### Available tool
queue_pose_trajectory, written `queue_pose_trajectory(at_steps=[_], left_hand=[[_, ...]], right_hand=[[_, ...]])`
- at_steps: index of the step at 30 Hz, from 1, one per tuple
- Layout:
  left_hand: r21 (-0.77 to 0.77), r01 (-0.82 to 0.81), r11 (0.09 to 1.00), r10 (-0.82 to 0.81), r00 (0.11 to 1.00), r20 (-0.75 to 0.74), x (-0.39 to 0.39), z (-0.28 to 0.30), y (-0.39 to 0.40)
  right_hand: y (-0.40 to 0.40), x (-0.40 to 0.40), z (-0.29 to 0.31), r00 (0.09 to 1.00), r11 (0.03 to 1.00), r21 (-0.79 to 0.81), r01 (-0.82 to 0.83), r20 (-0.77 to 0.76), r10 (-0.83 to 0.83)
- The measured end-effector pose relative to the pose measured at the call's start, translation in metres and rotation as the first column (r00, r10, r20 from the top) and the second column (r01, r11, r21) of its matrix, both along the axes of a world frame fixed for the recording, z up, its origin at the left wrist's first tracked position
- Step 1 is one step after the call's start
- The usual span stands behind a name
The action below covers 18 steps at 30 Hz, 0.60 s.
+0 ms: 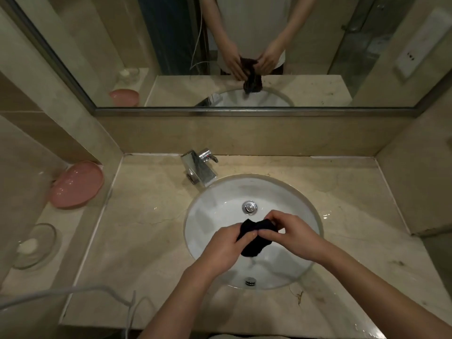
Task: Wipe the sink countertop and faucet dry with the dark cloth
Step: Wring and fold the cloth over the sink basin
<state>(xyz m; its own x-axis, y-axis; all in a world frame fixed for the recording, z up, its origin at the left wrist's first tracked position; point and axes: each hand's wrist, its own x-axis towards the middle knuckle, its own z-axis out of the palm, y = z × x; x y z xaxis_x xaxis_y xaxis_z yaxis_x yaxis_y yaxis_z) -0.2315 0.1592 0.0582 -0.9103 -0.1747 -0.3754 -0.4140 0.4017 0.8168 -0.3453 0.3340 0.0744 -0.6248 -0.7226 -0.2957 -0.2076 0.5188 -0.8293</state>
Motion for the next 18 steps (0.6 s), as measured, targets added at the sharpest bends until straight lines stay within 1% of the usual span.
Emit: queue_pose_trajectory(at_steps=[1, 3, 4, 5, 7, 9, 10, 11, 13, 14, 15, 16, 17, 18], left_hand=[[-0.004, -0.021, 1.0, 0.021, 0.999, -0.034, -0.001, 0.003, -0.002], [0.024, -0.082, 0.996, 0.084, 0.992, -0.098, -0.003, 0.009, -0.004], [0.069, -0.105, 0.992, 0.113, 0.986, -0.124, -0.004, 0.012, -0.005], [0.119, -0.127, 0.985, 0.143, 0.98, -0.141, -0.005, 0.016, -0.003], [0.204, -0.203, 0.958, 0.234, 0.962, -0.139, -0.008, 0.021, -0.001], [0.264, -0.282, 0.922, 0.32, 0.941, -0.113, -0.009, 0.018, -0.001], [0.252, -0.283, 0.925, 0.321, 0.939, -0.125, -0.008, 0.017, -0.003], [0.237, -0.238, 0.942, 0.274, 0.952, -0.135, -0.006, 0.014, -0.006], [0.248, -0.032, 0.968, 0.061, 0.992, -0.112, -0.001, 0.013, -0.005], [0.243, 0.072, 0.967, -0.051, 0.994, -0.093, -0.001, 0.014, 0.0], [0.239, 0.132, 0.962, -0.112, 0.989, -0.098, -0.002, 0.016, 0.007], [0.252, 0.125, 0.96, -0.095, 0.987, -0.13, -0.005, 0.017, 0.015], [0.3, 0.051, 0.953, -0.002, 0.987, -0.159, -0.009, 0.017, 0.023], [0.374, -0.073, 0.924, 0.139, 0.978, -0.154, -0.015, 0.019, 0.028]], right_hand=[[0.002, -0.002, 0.004, 1.0, 1.0, 0.01, -0.018, 0.015, 0.018], [0.004, -0.005, 0.012, 0.987, 0.995, -0.014, -0.097, 0.125, 0.098], [0.004, -0.006, 0.016, 0.976, 0.989, -0.029, -0.143, 0.162, 0.146], [0.003, -0.007, 0.022, 0.972, 0.985, -0.029, -0.17, 0.158, 0.172], [0.001, -0.009, 0.028, 0.984, 0.989, -0.064, -0.134, 0.11, 0.141], [-0.001, -0.008, 0.031, 0.991, 0.989, -0.133, -0.058, 0.113, 0.073], [-0.001, -0.007, 0.03, 0.99, 0.987, -0.16, -0.027, 0.13, 0.048], [-0.003, -0.006, 0.03, 0.99, 0.982, -0.187, -0.001, 0.135, 0.027], [-0.005, -0.005, 0.034, 0.985, 0.968, -0.247, 0.04, 0.175, 0.004], [-0.007, -0.004, 0.036, 0.974, 0.957, -0.281, 0.069, 0.227, -0.004], [-0.01, -0.002, 0.04, 0.957, 0.948, -0.302, 0.102, 0.289, -0.011], [-0.013, 0.0, 0.041, 0.939, 0.937, -0.32, 0.14, 0.343, -0.023], [-0.015, 0.002, 0.042, 0.927, 0.924, -0.333, 0.188, 0.372, -0.054], [-0.017, 0.005, 0.042, 0.914, 0.903, -0.355, 0.242, 0.397, -0.089]])
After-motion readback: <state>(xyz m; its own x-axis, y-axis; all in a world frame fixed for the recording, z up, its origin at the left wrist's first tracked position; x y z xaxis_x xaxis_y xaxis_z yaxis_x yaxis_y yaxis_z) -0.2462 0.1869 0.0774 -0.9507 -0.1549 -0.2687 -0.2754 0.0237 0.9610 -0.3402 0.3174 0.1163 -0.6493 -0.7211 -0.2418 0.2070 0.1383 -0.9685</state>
